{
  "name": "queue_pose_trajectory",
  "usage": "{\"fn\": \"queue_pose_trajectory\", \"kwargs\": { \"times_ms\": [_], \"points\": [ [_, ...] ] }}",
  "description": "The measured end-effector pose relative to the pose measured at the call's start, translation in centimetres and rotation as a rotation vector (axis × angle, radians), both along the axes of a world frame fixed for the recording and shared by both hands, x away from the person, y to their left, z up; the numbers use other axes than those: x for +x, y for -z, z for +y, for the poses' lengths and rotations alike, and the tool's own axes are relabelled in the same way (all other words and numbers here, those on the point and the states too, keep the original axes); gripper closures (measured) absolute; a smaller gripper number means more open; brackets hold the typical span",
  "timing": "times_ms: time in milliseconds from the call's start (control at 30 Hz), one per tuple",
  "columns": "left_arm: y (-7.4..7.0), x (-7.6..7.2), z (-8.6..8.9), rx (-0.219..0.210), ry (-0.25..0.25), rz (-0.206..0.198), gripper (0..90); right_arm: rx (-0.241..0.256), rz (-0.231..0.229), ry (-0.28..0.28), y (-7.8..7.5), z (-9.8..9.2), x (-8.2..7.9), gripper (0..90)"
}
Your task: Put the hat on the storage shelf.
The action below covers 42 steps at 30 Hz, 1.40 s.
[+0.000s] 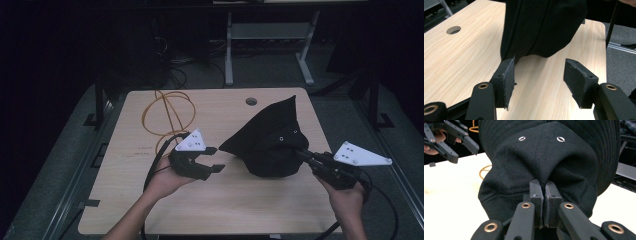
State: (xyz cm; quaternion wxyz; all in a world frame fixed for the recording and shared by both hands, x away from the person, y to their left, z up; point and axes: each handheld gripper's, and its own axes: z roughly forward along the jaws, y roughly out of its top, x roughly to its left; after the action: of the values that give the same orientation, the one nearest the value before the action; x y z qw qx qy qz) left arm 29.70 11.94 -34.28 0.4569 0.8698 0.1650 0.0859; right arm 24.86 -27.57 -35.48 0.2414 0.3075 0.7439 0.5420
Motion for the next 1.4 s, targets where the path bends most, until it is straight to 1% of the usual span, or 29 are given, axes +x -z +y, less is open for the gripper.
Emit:
{"fn": "queue_pose_trajectory", "kwargs": {
  "times_ms": [133, 267, 333, 533, 600, 733, 767, 800, 833, 867, 900, 967, 1000, 1033, 1067, 1200, 1300, 1400],
  "points": [
    [0.6, -0.4, 0.3, 0.014, -0.003, -0.007, 40.9, -0.016, -0.004, -0.001, -0.8, -0.1, 0.1, 86.4],
    [1.4, -0.8, 0.9, 0.017, -0.006, -0.001, 40.0, -0.024, -0.015, 0.000, -1.5, -0.2, 0.1, 86.4],
    [1.8, -1.1, 1.3, 0.012, -0.013, -0.001, 39.3, -0.008, -0.014, 0.003, -1.8, -0.2, 0.1, 86.5],
    [3.3, -1.7, 2.6, -0.009, -0.020, 0.004, 37.1, 0.004, -0.021, 0.001, -2.8, -0.3, 0.3, 86.5],
    [3.9, -1.8, 2.9, -0.017, -0.020, 0.011, 36.8, 0.002, -0.028, 0.000, -3.3, -0.3, 0.5, 86.5],
    [4.8, -1.9, 3.3, -0.025, -0.012, 0.009, 35.5, -0.007, -0.035, -0.004, -4.3, 0.0, 0.9, 86.5],
    [5.0, -2.0, 3.4, -0.026, -0.012, 0.008, 35.0, -0.013, -0.045, -0.009, -4.6, 0.0, 1.0, 86.5],
    [5.2, -2.0, 3.5, -0.028, -0.008, 0.003, 35.0, -0.014, -0.038, -0.010, -4.8, 0.1, 1.1, 86.5],
    [5.5, -2.1, 3.5, -0.039, -0.011, 0.012, 34.7, -0.015, -0.037, -0.011, -5.1, 0.2, 1.2, 86.5],
    [5.7, -2.2, 3.6, -0.032, -0.009, 0.013, 34.4, -0.019, -0.038, -0.012, -5.3, 0.4, 1.4, 86.5],
    [6.0, -2.3, 3.7, -0.037, -0.011, 0.013, 34.3, -0.025, -0.037, -0.016, -5.6, 0.5, 1.5, 86.5],
    [6.4, -2.4, 3.7, -0.019, -0.004, 0.012, 34.3, -0.030, -0.034, -0.021, -6.0, 0.7, 1.8, 86.5],
    [6.6, -2.4, 3.7, -0.017, -0.003, 0.010, 34.0, -0.030, -0.036, -0.026, -6.3, 0.9, 1.9, 86.5],
    [6.8, -2.4, 3.8, -0.024, -0.003, 0.017, 33.7, -0.034, -0.036, -0.030, -6.5, 1.0, 2.1, 86.5],
    [6.9, -2.4, 3.8, -0.021, 0.001, 0.022, 33.6, -0.033, -0.038, -0.033, -6.9, 1.3, 2.4, 86.5],
    [7.3, -2.5, 3.9, -0.025, 0.002, 0.027, 33.2, -0.038, -0.039, -0.041, -7.5, 1.8, 2.8, 86.5],
    [7.4, -2.7, 3.9, -0.027, 0.008, 0.017, 33.0, -0.022, -0.046, -0.051, -8.1, 2.2, 3.0, 86.5],
    [7.5, -2.8, 4.0, -0.026, 0.011, 0.012, 32.7, -0.020, -0.050, -0.062, -8.7, 2.6, 3.4, 86.5]
  ]
}}
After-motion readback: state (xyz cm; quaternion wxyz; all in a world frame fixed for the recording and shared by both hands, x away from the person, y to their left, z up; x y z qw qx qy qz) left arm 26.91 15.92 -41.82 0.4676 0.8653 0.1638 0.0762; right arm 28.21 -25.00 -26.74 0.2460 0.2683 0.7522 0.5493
